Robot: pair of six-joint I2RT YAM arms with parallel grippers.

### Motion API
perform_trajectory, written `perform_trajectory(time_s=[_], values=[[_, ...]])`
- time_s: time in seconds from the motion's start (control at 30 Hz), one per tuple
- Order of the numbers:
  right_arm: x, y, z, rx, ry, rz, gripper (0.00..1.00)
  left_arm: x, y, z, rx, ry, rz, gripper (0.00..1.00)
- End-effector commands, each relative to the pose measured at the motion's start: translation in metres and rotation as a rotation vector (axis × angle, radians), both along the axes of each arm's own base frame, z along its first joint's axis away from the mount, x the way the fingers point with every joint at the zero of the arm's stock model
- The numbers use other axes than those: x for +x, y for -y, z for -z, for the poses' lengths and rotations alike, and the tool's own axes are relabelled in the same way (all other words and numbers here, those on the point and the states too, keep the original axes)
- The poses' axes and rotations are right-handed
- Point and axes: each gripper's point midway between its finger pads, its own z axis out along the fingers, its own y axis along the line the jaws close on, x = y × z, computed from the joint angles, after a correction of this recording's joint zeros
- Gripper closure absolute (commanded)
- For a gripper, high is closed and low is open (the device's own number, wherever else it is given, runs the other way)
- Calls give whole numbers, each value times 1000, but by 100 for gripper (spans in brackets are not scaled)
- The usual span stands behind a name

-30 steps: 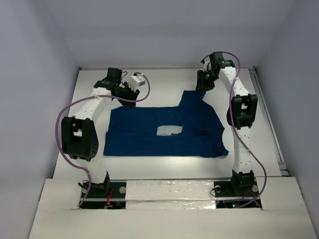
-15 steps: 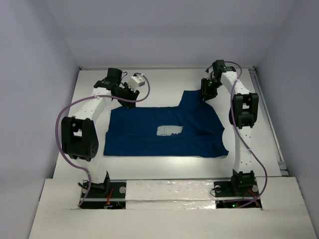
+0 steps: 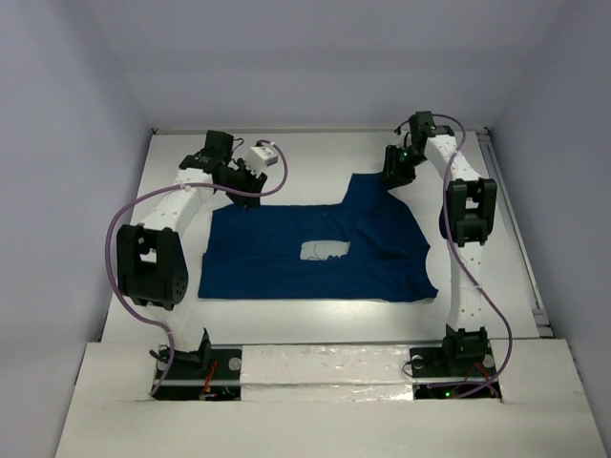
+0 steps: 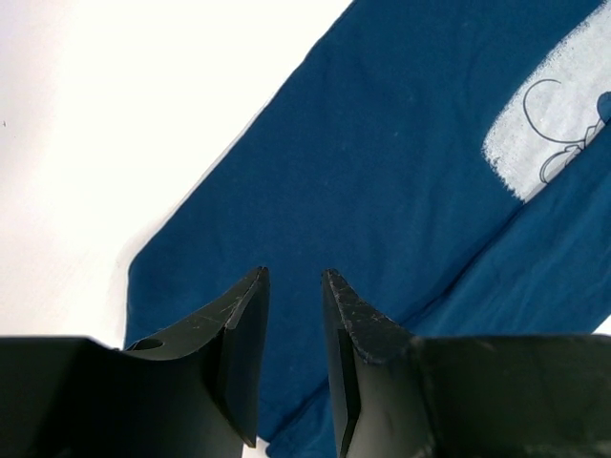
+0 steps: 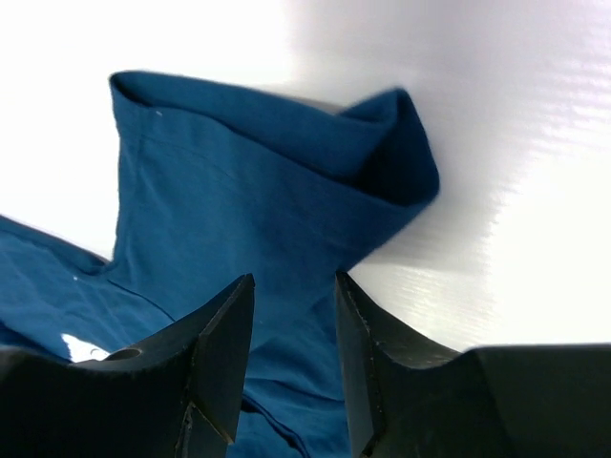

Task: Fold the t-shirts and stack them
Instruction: Grap the side of the flattened tshirt furthest away from the robot with both arms

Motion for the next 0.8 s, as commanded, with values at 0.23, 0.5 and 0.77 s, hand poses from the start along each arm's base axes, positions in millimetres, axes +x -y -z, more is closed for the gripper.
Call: perform_trajectory(time_s=[0.23,0.5,0.77], values=[[13,-9,3,47,14,-10,65,-10,2,-12,-19,21,23,75],[18,-9,-2,44,37,-12,99,-10,2,-17,-25,24,25,76],[28,-1,-43,-3,198,-27,100,-11,-15,27,61,16,-40,77]])
